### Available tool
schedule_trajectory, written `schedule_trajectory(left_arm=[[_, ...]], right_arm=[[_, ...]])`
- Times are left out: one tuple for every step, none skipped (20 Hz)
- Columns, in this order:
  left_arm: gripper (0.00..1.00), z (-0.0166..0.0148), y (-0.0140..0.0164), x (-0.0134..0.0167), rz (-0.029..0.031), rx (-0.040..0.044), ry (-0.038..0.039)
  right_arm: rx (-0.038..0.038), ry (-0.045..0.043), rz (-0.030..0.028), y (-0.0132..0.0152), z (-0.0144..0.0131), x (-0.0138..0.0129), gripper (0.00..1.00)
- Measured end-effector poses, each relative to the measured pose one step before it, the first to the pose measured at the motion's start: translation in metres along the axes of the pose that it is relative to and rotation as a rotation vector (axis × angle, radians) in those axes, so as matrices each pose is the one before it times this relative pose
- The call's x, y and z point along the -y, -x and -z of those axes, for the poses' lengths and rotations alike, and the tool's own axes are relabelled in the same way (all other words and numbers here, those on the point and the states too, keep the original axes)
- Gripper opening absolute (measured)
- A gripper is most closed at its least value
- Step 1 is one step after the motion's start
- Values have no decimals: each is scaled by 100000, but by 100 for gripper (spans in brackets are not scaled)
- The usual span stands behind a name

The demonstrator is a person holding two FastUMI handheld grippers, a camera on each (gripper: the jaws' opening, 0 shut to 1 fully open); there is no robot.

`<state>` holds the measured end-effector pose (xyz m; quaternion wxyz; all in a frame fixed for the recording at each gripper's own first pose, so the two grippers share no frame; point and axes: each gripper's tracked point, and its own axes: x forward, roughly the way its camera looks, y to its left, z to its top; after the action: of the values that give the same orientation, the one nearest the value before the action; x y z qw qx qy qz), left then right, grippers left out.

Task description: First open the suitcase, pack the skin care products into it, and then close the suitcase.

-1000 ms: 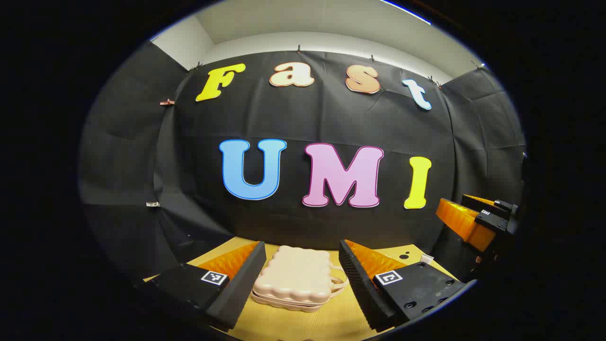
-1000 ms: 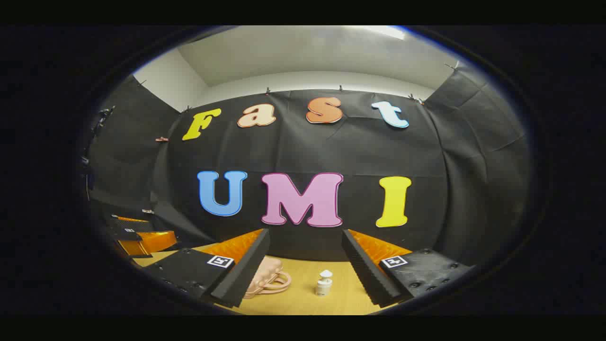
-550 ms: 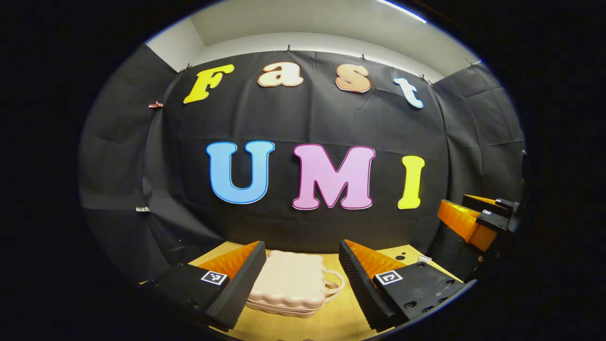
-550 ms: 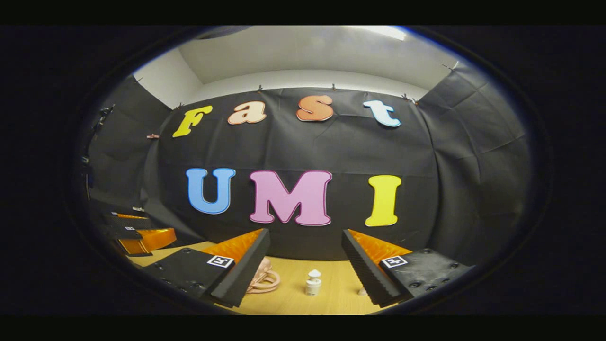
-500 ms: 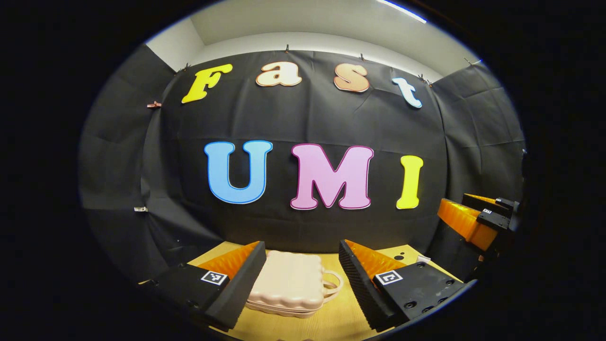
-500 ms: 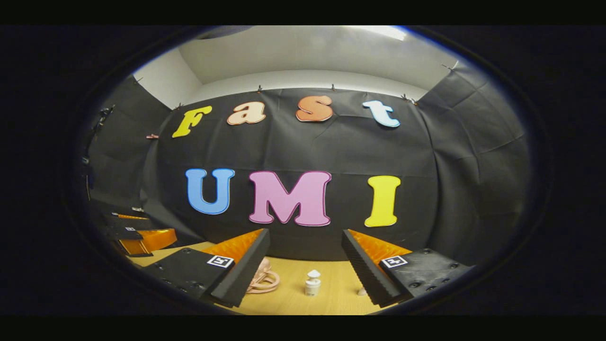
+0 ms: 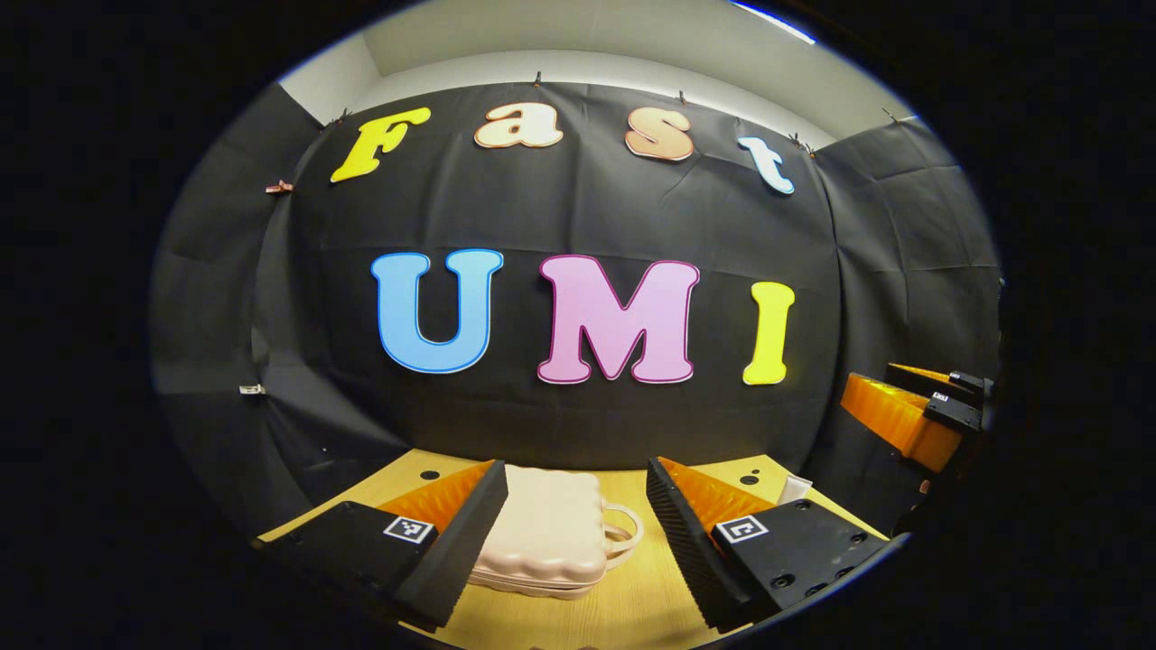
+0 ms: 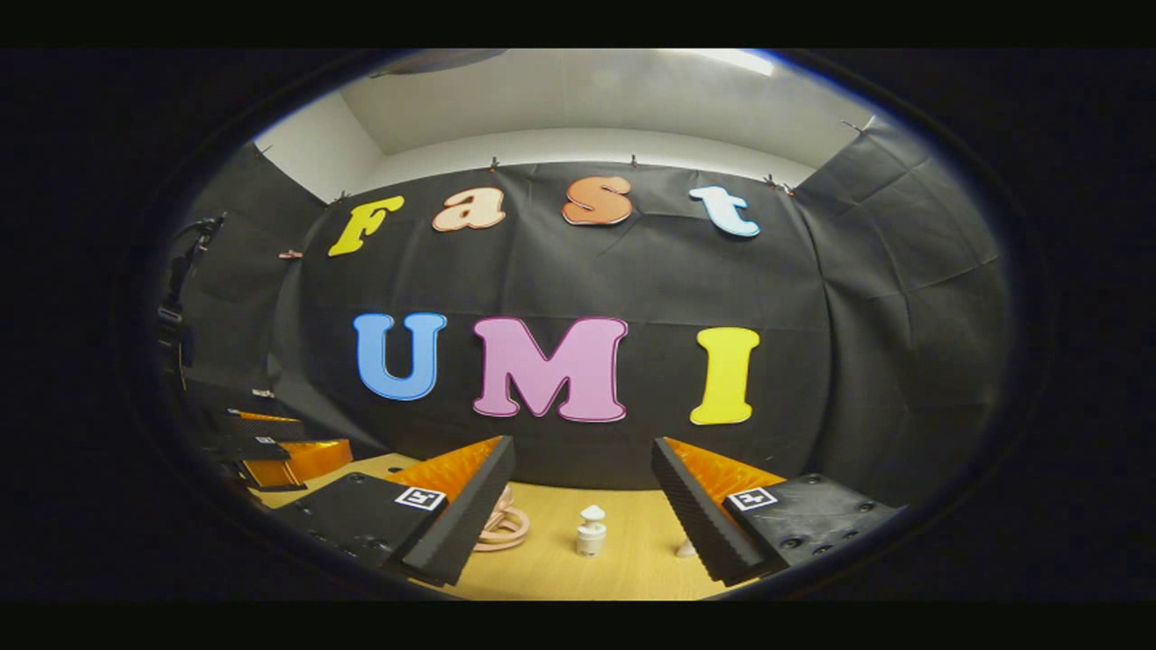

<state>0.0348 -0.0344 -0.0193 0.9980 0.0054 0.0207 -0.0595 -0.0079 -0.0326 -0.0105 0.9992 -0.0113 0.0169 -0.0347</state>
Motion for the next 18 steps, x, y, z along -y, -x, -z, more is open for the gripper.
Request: schedule_trajectory(left_arm=[[98,181,-578,358,1283,-623,-203],[98,326,-747,241,977,-613,-422],[98,457,-959,144,700,-861,-56],[98,187,-1025,243,928,-321,372],[98,309,-1162,299,812,-413,380],[98,524,-1255,480,1381,-932,121],[98,588,-1289,454,1431,-1469,-292],[98,720,-1337,348,1425,-1301,-349],[98,905,-1279,438,1440,-1897,-154],[98,1112,-1580,465,1025,-2710,144],[98,1292,-1594,491,586,-3641,243],[98,1213,-1509,529,926,-2920,-276],[98,1058,-1286,573,1246,-2180,-841],[98,1061,-1504,651,1064,-2137,-1251],[98,822,-1405,609,1215,-1849,-1067],[98,646,-1360,679,1771,-1862,-595],[98,642,-1278,921,2747,-2259,66],[98,809,-1277,864,2363,-2298,754]], right_arm=[[-313,126,1016,33,130,365,90],[-126,-230,1002,-46,-57,297,90],[-497,-370,288,-90,115,57,90],[-397,298,-78,-143,182,-135,100],[-689,1323,126,-263,189,37,90],[-645,1142,-213,-218,251,130,90],[-466,666,222,-319,187,184,90],[-426,-20,775,-282,163,366,90],[-283,-673,698,-380,64,323,96],[-93,-473,1002,-239,118,365,90],[114,21,917,-287,139,393,90],[435,735,1068,-279,79,376,96],[305,1178,1101,-251,75,422,96],[205,1393,1537,-331,169,609,96],[123,1043,1372,-221,155,554,90],[-139,605,919,-148,257,415,90],[-479,765,873,-268,489,468,95],[-725,662,520,-262,475,306,95]])
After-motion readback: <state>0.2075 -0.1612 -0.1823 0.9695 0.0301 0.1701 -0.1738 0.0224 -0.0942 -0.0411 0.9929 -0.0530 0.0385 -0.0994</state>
